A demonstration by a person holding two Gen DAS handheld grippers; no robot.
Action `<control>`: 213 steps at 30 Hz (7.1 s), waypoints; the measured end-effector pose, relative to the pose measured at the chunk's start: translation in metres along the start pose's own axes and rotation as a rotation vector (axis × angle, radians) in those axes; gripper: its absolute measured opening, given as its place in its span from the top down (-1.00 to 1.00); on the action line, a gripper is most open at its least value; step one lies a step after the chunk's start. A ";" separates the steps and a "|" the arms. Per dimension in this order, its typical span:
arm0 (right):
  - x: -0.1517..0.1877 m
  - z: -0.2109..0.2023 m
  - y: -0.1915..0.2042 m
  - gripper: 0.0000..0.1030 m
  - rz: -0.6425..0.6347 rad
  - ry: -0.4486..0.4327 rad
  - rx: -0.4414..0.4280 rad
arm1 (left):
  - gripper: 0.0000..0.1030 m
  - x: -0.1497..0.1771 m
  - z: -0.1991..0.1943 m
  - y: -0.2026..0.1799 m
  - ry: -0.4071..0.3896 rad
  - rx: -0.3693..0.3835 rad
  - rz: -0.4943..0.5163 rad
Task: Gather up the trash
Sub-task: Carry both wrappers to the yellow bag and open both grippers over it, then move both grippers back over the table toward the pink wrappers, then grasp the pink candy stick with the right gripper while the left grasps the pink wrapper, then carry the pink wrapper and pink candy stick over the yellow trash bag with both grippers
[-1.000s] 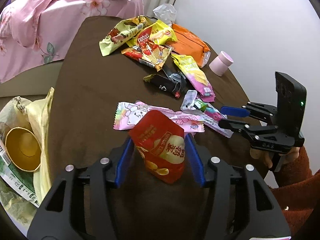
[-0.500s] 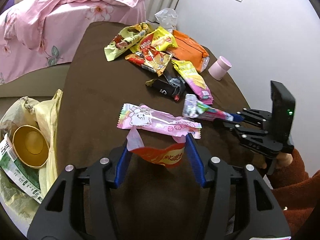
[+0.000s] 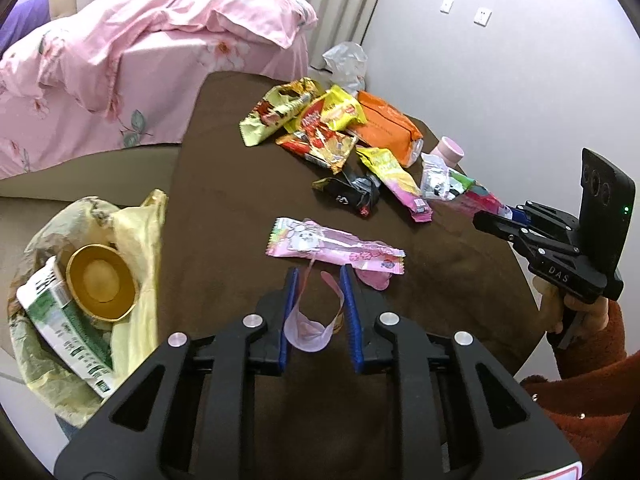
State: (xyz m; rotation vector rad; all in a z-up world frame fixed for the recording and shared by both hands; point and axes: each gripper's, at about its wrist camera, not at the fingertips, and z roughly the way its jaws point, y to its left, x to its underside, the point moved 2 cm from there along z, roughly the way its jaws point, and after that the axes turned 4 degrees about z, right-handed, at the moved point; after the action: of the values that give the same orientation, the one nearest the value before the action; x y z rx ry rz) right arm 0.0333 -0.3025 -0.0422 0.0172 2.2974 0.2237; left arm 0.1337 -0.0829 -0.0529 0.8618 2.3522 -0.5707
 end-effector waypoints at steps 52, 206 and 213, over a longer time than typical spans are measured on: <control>-0.061 0.261 0.271 0.59 -0.755 0.468 -0.284 | 0.61 0.073 -0.014 0.219 -0.016 -0.264 -0.413; 0.072 -0.005 -0.106 0.29 0.248 0.166 0.204 | 0.64 0.005 0.103 -0.161 0.316 0.060 0.355; 0.064 -0.015 -0.102 0.29 0.238 0.135 0.214 | 0.65 0.007 0.094 -0.162 0.283 0.066 0.358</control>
State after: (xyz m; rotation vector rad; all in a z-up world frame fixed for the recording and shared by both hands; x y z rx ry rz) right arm -0.0147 -0.4000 -0.0961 0.3975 2.4431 0.1011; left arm 0.0518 -0.2461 -0.0969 1.4366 2.3492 -0.3983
